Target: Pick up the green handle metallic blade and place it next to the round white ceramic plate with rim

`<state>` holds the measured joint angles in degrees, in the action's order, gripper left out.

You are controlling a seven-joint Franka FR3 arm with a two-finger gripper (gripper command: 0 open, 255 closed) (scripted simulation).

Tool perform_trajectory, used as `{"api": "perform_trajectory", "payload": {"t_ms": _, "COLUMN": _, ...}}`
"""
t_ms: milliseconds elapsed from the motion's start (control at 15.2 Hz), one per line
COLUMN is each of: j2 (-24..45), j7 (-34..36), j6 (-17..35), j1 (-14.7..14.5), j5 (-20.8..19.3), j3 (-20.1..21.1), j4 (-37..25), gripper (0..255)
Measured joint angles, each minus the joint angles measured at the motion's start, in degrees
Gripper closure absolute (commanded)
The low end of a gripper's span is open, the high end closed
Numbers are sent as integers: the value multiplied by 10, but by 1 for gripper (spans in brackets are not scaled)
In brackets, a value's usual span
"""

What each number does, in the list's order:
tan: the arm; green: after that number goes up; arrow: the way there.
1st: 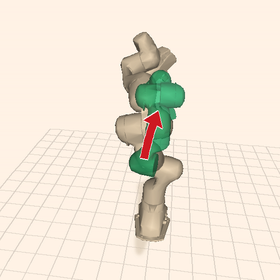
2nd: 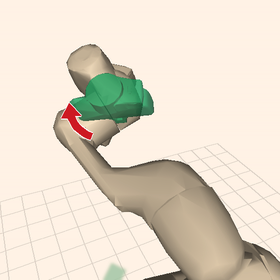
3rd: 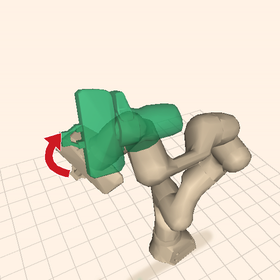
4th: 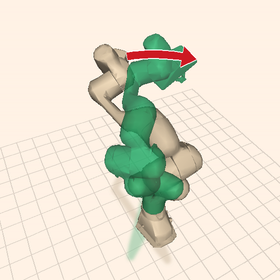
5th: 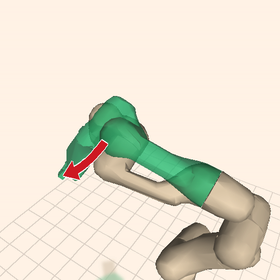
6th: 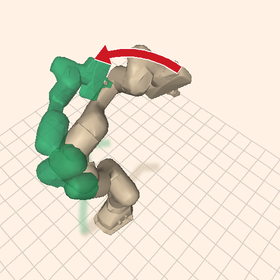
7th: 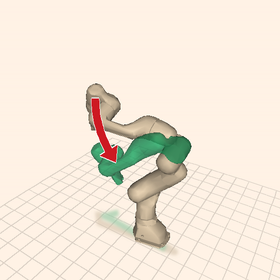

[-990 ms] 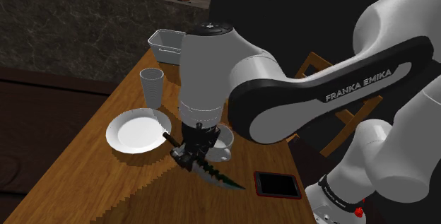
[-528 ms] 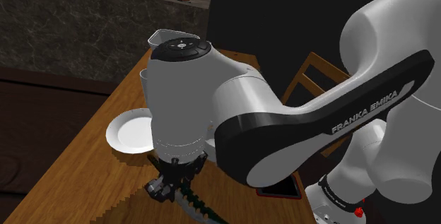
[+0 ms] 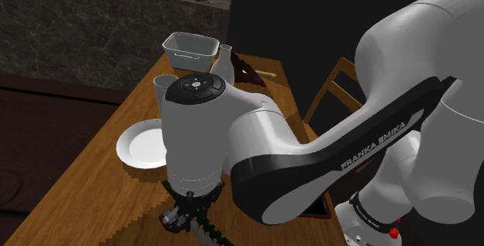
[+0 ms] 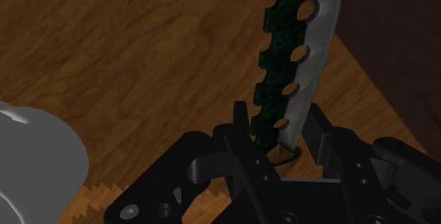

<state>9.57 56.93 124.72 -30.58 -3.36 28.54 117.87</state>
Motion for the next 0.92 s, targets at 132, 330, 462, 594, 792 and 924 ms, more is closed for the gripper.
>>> {"api": "perform_trajectory", "payload": {"t_ms": 132, "j2": 9, "j7": 4, "j6": 14, "j1": -2, "j5": -5, "j3": -1, "j4": 6, "gripper": 255}}
{"api": "perform_trajectory", "payload": {"t_ms": 330, "j2": 24, "j7": 9, "j6": 37, "j1": -4, "j5": -15, "j3": -4, "j4": 16, "gripper": 255}}
{"api": "perform_trajectory", "payload": {"t_ms": 462, "j2": 27, "j7": 11, "j6": 43, "j1": -4, "j5": -17, "j3": -4, "j4": 19, "gripper": 255}}
{"api": "perform_trajectory", "payload": {"t_ms": 594, "j2": 28, "j7": 11, "j6": 44, "j1": -4, "j5": -18, "j3": -5, "j4": 20, "gripper": 255}}
{"api": "perform_trajectory", "payload": {"t_ms": 792, "j2": 28, "j7": 11, "j6": 45, "j1": -4, "j5": -18, "j3": -5, "j4": 20, "gripper": 255}}
{"api": "perform_trajectory", "payload": {"t_ms": 924, "j2": 28, "j7": 11, "j6": 45, "j1": -4, "j5": -18, "j3": -5, "j4": 20, "gripper": 0}}
